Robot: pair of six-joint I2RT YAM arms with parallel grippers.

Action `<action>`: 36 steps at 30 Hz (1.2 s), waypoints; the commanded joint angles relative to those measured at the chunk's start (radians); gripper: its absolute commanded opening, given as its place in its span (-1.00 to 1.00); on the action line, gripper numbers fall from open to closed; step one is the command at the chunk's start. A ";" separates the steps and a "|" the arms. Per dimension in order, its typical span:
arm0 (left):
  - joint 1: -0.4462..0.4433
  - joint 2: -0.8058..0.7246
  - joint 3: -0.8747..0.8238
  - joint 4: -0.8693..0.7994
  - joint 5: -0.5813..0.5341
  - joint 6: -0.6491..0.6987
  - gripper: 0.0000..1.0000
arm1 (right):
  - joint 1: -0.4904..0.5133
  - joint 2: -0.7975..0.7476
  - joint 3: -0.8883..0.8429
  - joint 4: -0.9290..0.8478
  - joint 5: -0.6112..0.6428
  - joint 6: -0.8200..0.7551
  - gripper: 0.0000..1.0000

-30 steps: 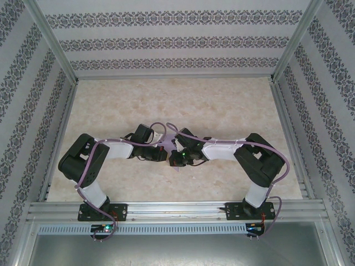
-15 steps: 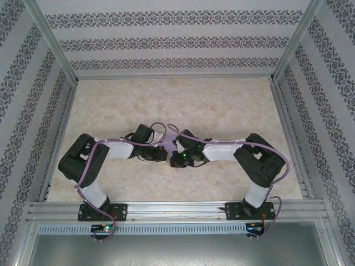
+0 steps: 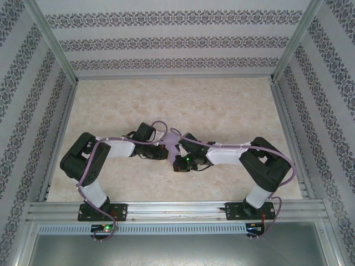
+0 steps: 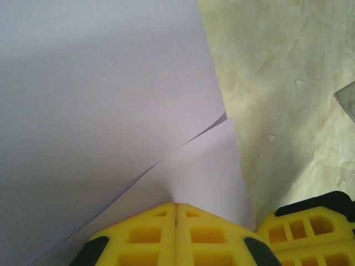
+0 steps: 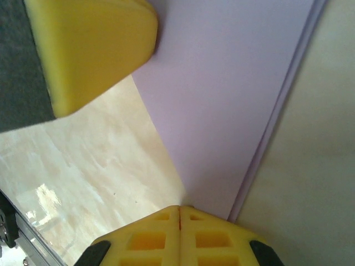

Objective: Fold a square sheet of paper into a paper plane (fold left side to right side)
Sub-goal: Third fold the triangle at the center of the table.

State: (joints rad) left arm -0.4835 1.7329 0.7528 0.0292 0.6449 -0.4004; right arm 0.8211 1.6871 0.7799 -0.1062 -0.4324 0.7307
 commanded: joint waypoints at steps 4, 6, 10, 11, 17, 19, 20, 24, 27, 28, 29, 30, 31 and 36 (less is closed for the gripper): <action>0.002 0.060 -0.014 -0.084 -0.147 -0.006 -1.00 | -0.013 -0.051 -0.050 -0.104 0.021 0.003 -1.00; 0.001 0.061 -0.012 -0.084 -0.146 -0.003 -1.00 | -0.030 -0.073 -0.062 -0.103 0.013 0.000 -1.00; 0.002 0.063 -0.007 -0.083 -0.139 0.002 -1.00 | -0.043 -0.111 -0.054 -0.096 -0.022 -0.018 -1.00; 0.000 0.063 -0.005 -0.085 -0.138 0.002 -1.00 | -0.045 -0.118 -0.044 -0.097 -0.027 -0.023 -1.00; 0.001 0.054 -0.004 -0.090 -0.140 0.003 -1.00 | -0.046 -0.096 0.034 -0.069 -0.052 -0.031 -1.00; 0.002 0.051 -0.003 -0.092 -0.141 0.002 -1.00 | -0.045 -0.074 0.059 -0.058 -0.049 -0.033 -1.00; 0.001 0.049 -0.004 -0.094 -0.142 0.003 -1.00 | -0.045 -0.059 0.071 -0.052 -0.041 -0.031 -1.00; 0.002 0.049 -0.003 -0.093 -0.139 -0.001 -1.00 | -0.048 0.003 0.102 -0.030 -0.017 -0.027 -1.00; 0.002 0.050 -0.001 -0.096 -0.142 -0.004 -1.00 | -0.049 0.042 0.116 -0.030 -0.003 -0.028 -1.00; 0.001 0.048 0.000 -0.098 -0.140 -0.004 -1.00 | -0.049 0.049 0.116 -0.030 -0.003 -0.027 -1.00; 0.001 0.049 -0.001 -0.099 -0.143 -0.006 -1.00 | -0.050 0.058 0.111 -0.031 -0.002 -0.024 -1.00; 0.002 0.048 0.001 -0.103 -0.145 -0.007 -1.00 | -0.050 0.062 0.103 -0.032 -0.001 -0.021 -1.00; 0.001 0.047 0.003 -0.105 -0.146 -0.008 -1.00 | -0.051 0.064 0.094 -0.031 0.000 -0.017 -1.00; 0.001 0.046 0.010 -0.118 -0.160 -0.011 -1.00 | -0.057 0.047 0.027 -0.031 0.009 0.006 -1.00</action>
State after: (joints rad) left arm -0.4835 1.7390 0.7734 0.0154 0.6247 -0.4046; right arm 0.7738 1.7428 0.8455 -0.1238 -0.4450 0.7181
